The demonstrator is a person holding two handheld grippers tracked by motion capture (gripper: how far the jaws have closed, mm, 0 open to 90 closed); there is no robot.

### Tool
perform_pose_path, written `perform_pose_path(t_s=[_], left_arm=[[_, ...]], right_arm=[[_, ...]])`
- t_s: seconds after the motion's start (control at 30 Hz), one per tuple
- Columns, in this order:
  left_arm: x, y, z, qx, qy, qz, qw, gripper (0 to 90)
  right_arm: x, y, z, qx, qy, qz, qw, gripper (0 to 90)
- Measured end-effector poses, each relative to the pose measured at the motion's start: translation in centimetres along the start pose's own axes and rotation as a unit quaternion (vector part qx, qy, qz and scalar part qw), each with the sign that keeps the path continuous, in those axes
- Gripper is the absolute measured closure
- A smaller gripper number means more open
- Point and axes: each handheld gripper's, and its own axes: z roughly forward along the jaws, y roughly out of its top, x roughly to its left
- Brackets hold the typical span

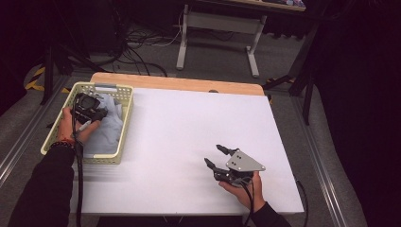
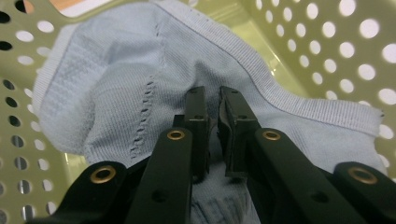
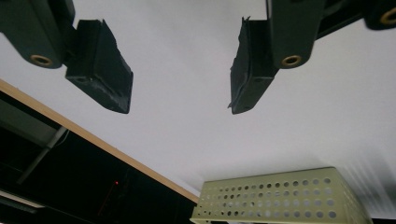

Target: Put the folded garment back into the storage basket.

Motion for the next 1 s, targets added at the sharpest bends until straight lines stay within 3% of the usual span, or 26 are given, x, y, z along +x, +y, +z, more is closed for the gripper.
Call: perform_pose_path(t_s=[0.13,0.43,0.83,1.0], left_arm=[[0.0,-0.1,0.4,0.014,-0.003,-0.001,0.9999,82.5],[-0.1,-0.3,1.7,0.069,-0.015,0.007,0.9974,82.8],[-0.2,-0.1,1.6,0.070,-0.009,0.015,0.9974,82.7],[-0.3,0.1,0.8,0.046,0.005,0.019,0.9988,82.7]], right_arm=[[-0.5,-0.6,-0.8,-0.002,-0.014,0.002,0.9999,39.5],[-1.8,-1.5,-2.5,-0.010,-0.044,0.011,0.9989,36.6],[-2.3,-2.4,-3.4,-0.006,-0.055,0.013,0.9984,33.6],[-2.4,-2.5,-3.6,-0.003,-0.057,0.015,0.9983,33.5]])
